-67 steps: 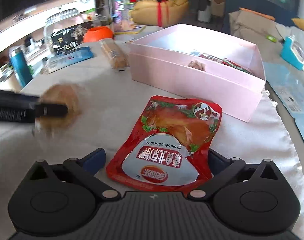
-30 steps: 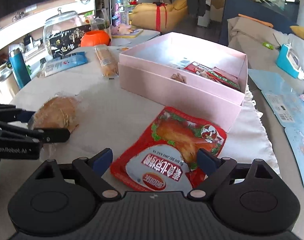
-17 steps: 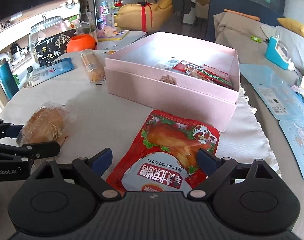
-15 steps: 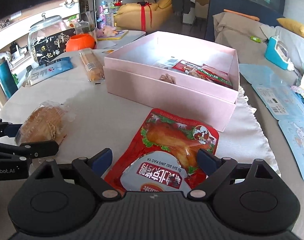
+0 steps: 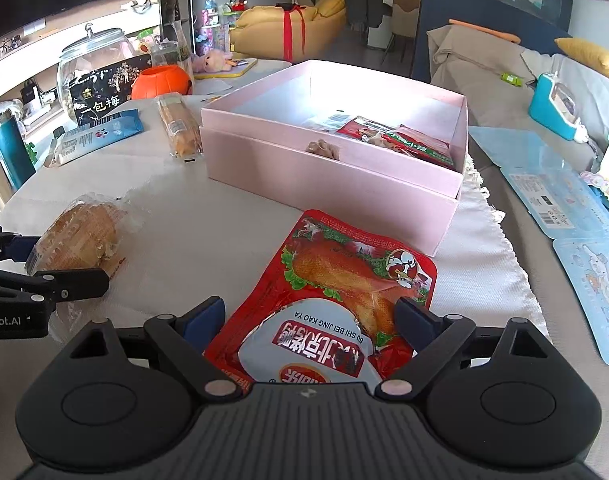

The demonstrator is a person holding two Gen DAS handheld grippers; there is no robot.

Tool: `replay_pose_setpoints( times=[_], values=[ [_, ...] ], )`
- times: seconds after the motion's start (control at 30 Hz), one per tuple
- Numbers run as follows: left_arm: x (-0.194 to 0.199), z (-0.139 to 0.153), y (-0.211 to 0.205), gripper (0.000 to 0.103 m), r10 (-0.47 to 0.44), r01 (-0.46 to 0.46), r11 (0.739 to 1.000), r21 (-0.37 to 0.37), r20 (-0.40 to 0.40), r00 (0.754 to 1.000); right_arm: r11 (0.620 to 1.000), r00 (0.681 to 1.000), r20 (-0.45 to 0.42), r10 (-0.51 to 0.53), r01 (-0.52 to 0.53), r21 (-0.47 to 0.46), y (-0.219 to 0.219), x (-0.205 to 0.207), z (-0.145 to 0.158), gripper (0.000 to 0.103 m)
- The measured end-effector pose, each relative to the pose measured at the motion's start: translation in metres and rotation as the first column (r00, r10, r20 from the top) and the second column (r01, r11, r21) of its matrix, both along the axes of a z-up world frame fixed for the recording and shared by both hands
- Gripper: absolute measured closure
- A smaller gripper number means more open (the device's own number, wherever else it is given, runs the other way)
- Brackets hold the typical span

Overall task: Organize snacks
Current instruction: 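Hold the duck packet in the right gripper while the left gripper straddles the bread bag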

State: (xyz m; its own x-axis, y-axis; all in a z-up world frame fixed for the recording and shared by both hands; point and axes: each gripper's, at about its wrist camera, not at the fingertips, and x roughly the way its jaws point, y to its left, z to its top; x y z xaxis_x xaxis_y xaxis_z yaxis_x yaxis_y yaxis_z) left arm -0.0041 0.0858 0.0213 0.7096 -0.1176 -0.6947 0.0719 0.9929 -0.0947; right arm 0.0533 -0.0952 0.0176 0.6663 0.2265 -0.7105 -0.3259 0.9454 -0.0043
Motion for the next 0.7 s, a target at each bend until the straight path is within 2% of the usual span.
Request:
replay_pose_setpoints(
  times=[0.23,0.43,0.53,0.7],
  values=[
    [0.001,0.003,-0.002,0.033,0.013,-0.013,1.0,-0.011,-0.025,1.0,0.999,1.0,0.019,0.015,-0.015,-0.04,-0.014,-0.006,0.0,0.011],
    [0.001,0.001,-0.005,0.033,0.014,-0.013,1.0,0.012,-0.02,1.0,0.998,0.999,0.005,-0.034,0.033,0.053,-0.031,-0.009,0.009,0.011],
    [0.0,0.002,-0.006,0.033,0.011,-0.011,1.0,0.014,-0.021,1.0,0.996,0.996,-0.007,-0.094,0.094,0.002,-0.02,-0.003,0.005,0.01],
    [-0.001,0.002,-0.007,0.033,0.008,-0.007,1.0,0.017,-0.021,1.0,0.97,0.97,-0.017,-0.241,0.242,0.031,-0.018,0.006,-0.002,0.009]
  ],
)
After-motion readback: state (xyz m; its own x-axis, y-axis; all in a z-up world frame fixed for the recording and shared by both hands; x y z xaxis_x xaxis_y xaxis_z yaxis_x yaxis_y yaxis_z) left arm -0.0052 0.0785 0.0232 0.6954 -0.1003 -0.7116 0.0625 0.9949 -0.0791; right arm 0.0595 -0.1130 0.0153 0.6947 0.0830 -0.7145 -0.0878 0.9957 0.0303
